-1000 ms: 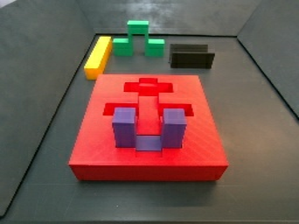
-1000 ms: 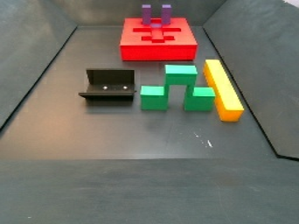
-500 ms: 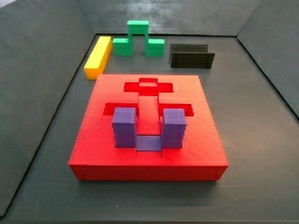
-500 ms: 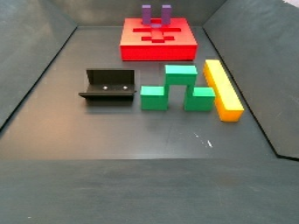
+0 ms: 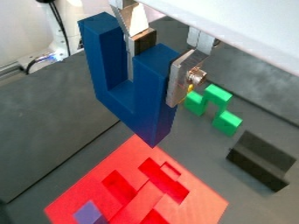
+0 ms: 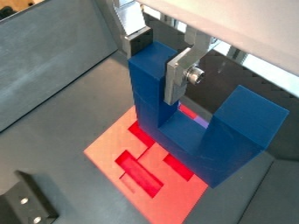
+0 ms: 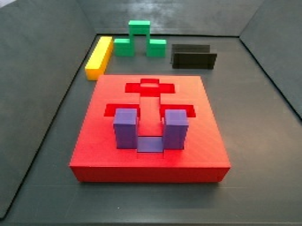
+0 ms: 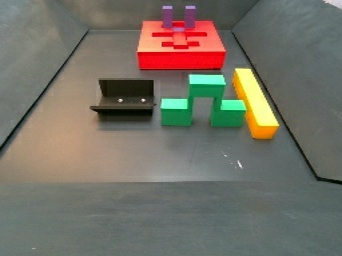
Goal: Pick up the blue object. Move up. Place the blue object on the fixture. Regrasp the blue object. Move to above the board. Insert the blue object.
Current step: Insert the blue object.
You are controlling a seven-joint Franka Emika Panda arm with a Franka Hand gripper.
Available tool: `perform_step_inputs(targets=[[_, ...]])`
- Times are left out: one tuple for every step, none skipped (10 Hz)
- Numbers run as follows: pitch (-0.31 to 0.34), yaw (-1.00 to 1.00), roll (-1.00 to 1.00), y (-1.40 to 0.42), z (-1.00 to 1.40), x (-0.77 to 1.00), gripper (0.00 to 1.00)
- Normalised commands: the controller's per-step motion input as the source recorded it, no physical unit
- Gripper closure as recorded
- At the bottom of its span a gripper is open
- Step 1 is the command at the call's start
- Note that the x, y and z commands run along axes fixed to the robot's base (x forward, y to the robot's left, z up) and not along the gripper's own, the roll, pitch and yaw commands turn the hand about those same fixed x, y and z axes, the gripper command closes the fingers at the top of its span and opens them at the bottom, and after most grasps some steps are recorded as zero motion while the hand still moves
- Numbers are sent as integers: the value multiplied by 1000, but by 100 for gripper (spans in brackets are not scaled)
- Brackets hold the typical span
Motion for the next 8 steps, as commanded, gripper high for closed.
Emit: perform_step_inputs(targets=[[-70,0,-24,-43,-129,0,100],[-87,0,-54,-43,-257,106,100],[-110,-20,-90,66,-329,840,100],[-143,-14,-91,211,-366,1000,100],[-137,0,-87,231,-400,1000,100],[-136,0,-74,237,-406,1000,100],[-130,-20,-37,240,-471,1000,100],[-81,-69,0,234,-669,1000,100]])
